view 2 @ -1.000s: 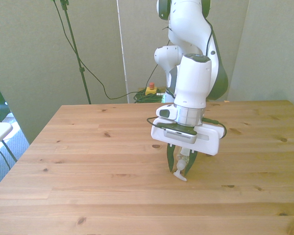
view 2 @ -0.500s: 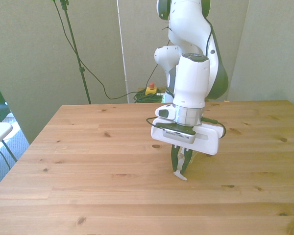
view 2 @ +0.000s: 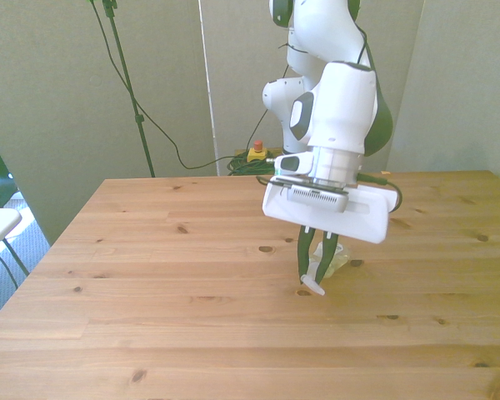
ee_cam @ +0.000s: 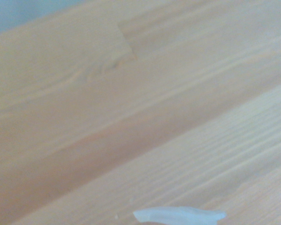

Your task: Stand the sanitizer

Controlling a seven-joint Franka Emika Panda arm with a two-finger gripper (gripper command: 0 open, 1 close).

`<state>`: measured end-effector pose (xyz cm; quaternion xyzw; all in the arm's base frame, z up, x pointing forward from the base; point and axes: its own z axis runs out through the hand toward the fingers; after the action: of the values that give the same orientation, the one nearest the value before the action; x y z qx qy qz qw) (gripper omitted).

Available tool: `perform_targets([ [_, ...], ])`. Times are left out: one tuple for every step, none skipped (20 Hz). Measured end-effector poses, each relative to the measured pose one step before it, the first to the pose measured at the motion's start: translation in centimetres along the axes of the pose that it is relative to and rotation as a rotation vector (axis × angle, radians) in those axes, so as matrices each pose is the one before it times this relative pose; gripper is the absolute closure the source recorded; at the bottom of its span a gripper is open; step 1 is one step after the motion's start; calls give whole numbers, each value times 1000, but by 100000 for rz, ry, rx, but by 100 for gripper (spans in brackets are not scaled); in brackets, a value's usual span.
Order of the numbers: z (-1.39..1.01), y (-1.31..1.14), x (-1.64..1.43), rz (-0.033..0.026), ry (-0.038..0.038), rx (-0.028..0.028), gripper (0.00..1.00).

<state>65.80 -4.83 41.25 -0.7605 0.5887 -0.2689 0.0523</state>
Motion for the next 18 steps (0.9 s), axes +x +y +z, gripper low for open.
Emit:
perform_targets([
  [-1145,-273,-252,461,2830,3089,100],
  [-1067,-162,-214,613,2771,2717,100],
  [-930,-83,-237,705,2572,2291,100],
  [-736,-24,-221,773,2751,2091,100],
  [-548,-4,-246,640,2626,1707,100],
  [-380,33,-254,541,2669,1365,100],
  [-217,48,-324,363,2561,1167,100],
  [-206,7,-400,319,2517,1453,100],
  [-202,-6,-426,301,2337,1571,100],
  [-211,-8,-478,303,2008,1511,100],
  [-216,2,-409,295,2074,1453,100],
  [-182,18,-447,260,1995,1395,100],
  [-127,69,-437,273,2112,868,100],
  [-94,77,-430,108,1622,435,100],
  [-65,105,-428,86,1021,270,100],
  [-50,121,-412,50,691,3,100],
  [-68,29,-248,-16,363,119,100],
  [-34,-10,-87,45,79,-45,100],
])
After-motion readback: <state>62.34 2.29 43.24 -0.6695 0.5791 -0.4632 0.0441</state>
